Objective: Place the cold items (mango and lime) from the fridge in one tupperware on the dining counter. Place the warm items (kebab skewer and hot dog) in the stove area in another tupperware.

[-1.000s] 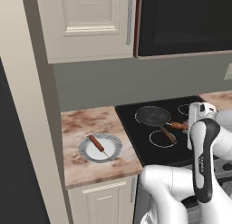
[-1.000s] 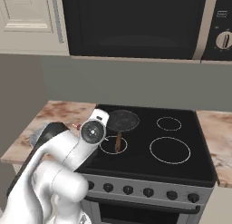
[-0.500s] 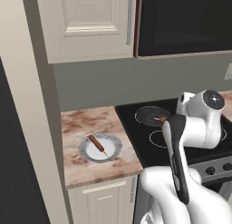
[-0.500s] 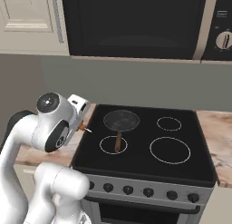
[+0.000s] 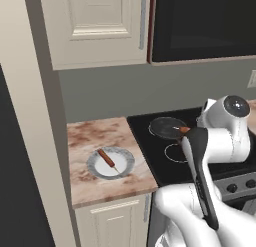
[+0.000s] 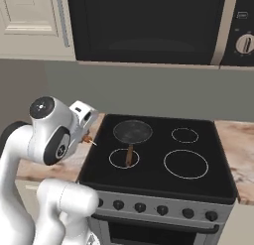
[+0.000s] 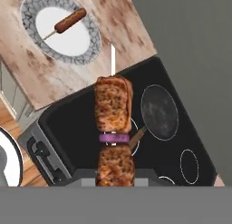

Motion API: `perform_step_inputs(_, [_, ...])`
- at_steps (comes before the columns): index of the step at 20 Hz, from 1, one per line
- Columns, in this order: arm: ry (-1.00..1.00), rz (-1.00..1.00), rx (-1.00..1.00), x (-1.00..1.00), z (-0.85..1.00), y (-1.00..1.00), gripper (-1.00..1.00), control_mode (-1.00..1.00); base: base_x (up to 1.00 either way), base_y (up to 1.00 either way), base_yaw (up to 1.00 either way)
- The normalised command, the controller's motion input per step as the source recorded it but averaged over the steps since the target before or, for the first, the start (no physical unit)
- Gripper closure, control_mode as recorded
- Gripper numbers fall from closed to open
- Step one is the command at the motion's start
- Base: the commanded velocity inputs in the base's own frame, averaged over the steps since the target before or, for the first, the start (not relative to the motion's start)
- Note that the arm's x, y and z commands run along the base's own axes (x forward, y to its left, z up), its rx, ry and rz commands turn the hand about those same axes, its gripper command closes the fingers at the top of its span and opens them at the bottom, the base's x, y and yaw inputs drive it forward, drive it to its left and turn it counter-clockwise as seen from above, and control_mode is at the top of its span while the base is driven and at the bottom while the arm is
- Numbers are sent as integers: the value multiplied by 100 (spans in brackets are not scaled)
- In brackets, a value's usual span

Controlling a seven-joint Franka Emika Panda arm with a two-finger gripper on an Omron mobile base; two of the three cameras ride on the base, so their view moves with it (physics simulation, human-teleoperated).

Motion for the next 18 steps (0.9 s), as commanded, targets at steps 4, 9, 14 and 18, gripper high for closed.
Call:
perform_step_inputs(4, [0, 0, 0, 0, 0, 0, 100, 100, -71, -7, 13])
perform_step_inputs(9, [0, 0, 0, 0, 0, 0, 100, 100, -74, -7, 32])
perform_step_inputs(14, [0, 0, 0, 0, 0, 0, 100, 100, -97, -15, 25])
perform_step_inputs(18, [0, 0, 0, 0, 0, 0, 100, 100, -100, -5, 12])
